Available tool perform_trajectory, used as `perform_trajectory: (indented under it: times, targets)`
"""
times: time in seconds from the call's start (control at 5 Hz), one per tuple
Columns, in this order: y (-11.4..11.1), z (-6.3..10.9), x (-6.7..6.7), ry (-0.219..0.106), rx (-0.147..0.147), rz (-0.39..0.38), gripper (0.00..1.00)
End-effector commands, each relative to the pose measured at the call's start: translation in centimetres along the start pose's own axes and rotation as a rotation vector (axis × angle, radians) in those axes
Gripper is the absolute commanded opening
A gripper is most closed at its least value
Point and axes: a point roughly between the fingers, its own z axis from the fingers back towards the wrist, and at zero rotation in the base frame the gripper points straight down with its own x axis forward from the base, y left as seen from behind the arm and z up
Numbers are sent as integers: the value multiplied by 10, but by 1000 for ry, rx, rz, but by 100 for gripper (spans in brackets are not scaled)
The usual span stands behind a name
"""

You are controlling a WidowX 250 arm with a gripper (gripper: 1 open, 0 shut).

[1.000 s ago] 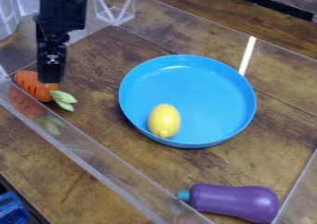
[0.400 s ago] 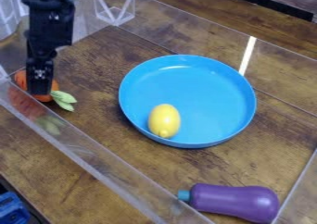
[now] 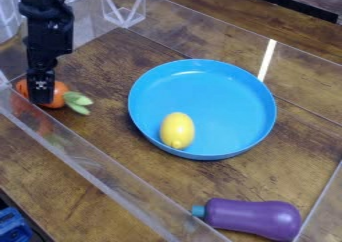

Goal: Put the carrot on the blue tray

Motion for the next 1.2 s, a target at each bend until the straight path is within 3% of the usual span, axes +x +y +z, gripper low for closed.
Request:
perform_trajectory:
  times: [0.0,0.2,1.0]
  targets:
    - [10,-2,-6,-19,26,23,100]
    - [11,-5,-2,-27,29,17,0]
    - [12,2,8,-50,46,-7,0]
